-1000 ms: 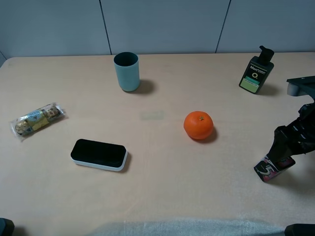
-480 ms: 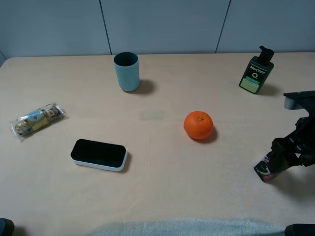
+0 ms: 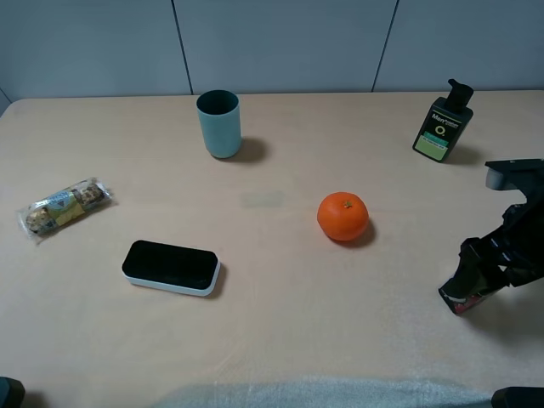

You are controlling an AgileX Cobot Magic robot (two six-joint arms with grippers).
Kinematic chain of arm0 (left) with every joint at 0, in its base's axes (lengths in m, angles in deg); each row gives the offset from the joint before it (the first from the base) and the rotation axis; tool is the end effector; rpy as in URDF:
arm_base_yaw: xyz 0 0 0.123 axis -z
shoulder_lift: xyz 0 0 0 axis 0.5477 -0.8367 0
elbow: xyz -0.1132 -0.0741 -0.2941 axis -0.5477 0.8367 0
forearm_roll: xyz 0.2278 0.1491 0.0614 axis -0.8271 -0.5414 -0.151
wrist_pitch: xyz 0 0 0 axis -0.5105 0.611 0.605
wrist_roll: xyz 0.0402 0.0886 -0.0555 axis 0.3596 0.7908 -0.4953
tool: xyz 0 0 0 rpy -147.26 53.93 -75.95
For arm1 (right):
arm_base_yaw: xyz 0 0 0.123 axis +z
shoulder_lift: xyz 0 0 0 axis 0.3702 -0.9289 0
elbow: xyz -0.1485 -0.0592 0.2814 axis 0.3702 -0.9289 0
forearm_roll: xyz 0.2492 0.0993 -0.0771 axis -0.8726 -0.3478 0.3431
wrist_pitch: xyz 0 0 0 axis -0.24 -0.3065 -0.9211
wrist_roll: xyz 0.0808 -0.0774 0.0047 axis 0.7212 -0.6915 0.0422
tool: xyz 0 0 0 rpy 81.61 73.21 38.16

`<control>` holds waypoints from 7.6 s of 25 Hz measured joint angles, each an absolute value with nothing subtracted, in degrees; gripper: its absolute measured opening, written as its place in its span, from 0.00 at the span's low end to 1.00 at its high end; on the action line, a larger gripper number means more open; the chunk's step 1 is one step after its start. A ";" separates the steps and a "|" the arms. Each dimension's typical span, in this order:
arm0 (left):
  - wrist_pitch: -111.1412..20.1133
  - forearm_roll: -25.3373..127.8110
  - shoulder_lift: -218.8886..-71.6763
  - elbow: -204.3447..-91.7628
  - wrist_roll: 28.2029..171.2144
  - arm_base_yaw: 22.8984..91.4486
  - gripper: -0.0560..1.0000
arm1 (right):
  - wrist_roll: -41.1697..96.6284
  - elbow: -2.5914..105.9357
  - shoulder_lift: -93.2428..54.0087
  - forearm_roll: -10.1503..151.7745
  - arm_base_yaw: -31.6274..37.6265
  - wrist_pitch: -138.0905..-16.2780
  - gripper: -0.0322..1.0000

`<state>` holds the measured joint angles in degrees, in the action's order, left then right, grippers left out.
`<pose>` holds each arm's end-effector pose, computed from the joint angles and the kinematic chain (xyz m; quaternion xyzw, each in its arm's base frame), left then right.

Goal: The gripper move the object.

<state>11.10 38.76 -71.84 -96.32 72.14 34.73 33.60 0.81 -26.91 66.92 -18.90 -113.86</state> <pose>0.0001 -0.0017 0.2771 0.0600 0.8520 0.0136 0.5199 0.1880 0.0257 0.1483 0.0995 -0.9923 -0.0739 0.0084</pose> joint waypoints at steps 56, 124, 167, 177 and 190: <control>11.10 38.76 -71.84 -96.32 72.14 34.73 0.73 | 31.26 0.81 -38.17 63.40 -18.90 -107.99 0.40; 11.10 38.76 -71.84 -96.32 72.14 34.73 0.73 | 33.00 48.30 -48.98 66.97 -3.44 -128.83 0.38; 11.10 38.76 -71.84 -96.32 72.14 34.73 0.73 | 30.35 83.06 -80.23 74.44 13.81 -135.26 0.38; 11.10 38.76 -71.84 -96.32 72.14 34.73 0.73 | 28.62 83.17 -83.03 74.64 16.45 -132.87 0.38; 11.10 38.76 -71.84 -96.32 72.14 34.73 0.73 | 28.31 83.35 -83.08 74.74 16.45 -132.14 0.38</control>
